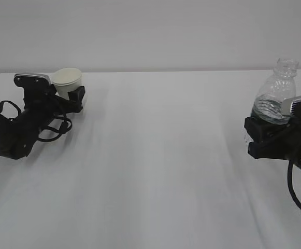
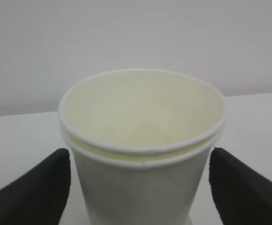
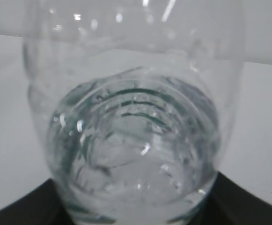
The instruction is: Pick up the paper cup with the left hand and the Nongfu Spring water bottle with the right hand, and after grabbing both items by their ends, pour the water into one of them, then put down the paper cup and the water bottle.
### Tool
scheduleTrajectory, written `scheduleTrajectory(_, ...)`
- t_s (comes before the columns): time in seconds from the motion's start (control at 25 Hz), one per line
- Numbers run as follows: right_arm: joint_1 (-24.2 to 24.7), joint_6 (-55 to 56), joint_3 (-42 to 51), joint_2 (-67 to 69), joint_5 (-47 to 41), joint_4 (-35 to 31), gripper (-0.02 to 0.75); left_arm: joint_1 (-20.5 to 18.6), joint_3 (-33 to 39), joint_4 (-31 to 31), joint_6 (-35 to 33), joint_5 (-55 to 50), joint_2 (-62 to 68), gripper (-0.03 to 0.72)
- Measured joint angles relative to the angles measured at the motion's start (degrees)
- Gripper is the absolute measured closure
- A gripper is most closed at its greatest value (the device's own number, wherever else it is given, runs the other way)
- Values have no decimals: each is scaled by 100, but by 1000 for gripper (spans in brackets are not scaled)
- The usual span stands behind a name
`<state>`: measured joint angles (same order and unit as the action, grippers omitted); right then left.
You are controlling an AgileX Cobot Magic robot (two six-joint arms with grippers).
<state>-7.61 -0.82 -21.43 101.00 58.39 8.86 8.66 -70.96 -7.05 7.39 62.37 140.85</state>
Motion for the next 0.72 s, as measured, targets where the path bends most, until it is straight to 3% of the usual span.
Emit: scheduleTrajectory(0.72, 0, 0, 0, 0, 0, 0, 332, 0, -462, -25, 269, 51, 312, 6)
